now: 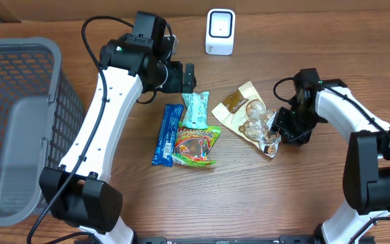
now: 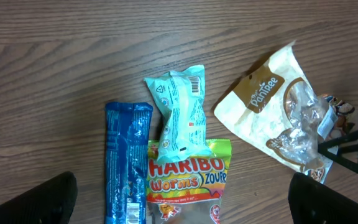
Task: Scan the item barcode
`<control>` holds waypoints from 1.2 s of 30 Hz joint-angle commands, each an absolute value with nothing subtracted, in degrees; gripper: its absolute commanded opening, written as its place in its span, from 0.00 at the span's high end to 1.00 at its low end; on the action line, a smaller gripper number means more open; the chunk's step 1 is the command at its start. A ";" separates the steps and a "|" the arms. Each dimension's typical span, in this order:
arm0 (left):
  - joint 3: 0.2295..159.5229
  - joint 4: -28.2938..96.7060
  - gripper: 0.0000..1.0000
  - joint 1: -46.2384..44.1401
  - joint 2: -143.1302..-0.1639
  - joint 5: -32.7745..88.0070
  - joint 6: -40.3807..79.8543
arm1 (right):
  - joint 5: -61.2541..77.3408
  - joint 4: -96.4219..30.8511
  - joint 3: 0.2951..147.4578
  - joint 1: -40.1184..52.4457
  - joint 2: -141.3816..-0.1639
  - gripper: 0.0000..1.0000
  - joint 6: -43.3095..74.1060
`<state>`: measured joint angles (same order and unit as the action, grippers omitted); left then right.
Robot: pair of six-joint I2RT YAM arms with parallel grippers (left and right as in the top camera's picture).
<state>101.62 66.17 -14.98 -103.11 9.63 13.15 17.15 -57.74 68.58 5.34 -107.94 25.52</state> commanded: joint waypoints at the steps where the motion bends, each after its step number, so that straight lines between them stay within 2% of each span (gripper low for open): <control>1: 101.38 66.04 0.00 -15.09 -103.85 10.11 12.01 | 14.83 -54.89 66.92 5.45 -107.48 0.60 25.06; 2: 101.38 66.02 0.00 -15.07 -103.85 10.11 12.01 | 13.91 -54.50 66.89 5.45 -107.48 0.66 25.06; 3: 101.38 66.00 0.00 -15.09 -103.85 10.13 12.03 | 10.70 -53.39 66.89 5.45 -107.48 0.76 25.06; 6: 101.38 65.93 0.00 -15.09 -103.85 10.13 12.01 | 6.07 -50.89 66.92 5.45 -107.48 0.92 24.58; 7: 101.38 65.93 0.00 -15.09 -103.85 10.13 12.03 | 5.82 -49.32 66.92 5.43 -107.48 0.96 22.63; 10: 101.38 65.69 0.00 -15.09 -103.85 10.13 12.03 | 5.85 -42.96 67.26 5.43 -107.48 0.96 16.32; 16: 101.38 64.99 0.00 -15.09 -103.85 10.13 12.01 | 4.08 -32.95 67.79 5.37 -107.46 0.84 5.69; 21: 101.38 65.14 0.00 -15.07 -103.85 10.07 11.97 | 4.89 -34.39 72.34 5.06 -107.46 0.55 5.91; 22: 101.38 65.10 0.01 -15.07 -103.85 10.11 11.81 | 6.39 -35.48 73.87 5.06 -107.44 0.47 6.00; 24: 101.38 65.10 0.00 -15.09 -103.85 10.04 11.68 | 11.22 -37.58 77.01 5.06 -107.44 0.41 7.57; 30: 101.38 64.23 0.00 -14.92 -103.85 7.38 11.55 | 28.84 -31.92 80.84 6.90 -107.48 0.31 20.56; 36: 101.38 64.25 0.00 -13.93 -103.85 5.52 11.51 | 20.01 -22.39 80.82 13.52 -109.82 0.30 34.39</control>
<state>101.62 64.47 -14.83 -103.11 7.22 12.99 22.50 -23.94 79.79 10.31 -107.94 25.45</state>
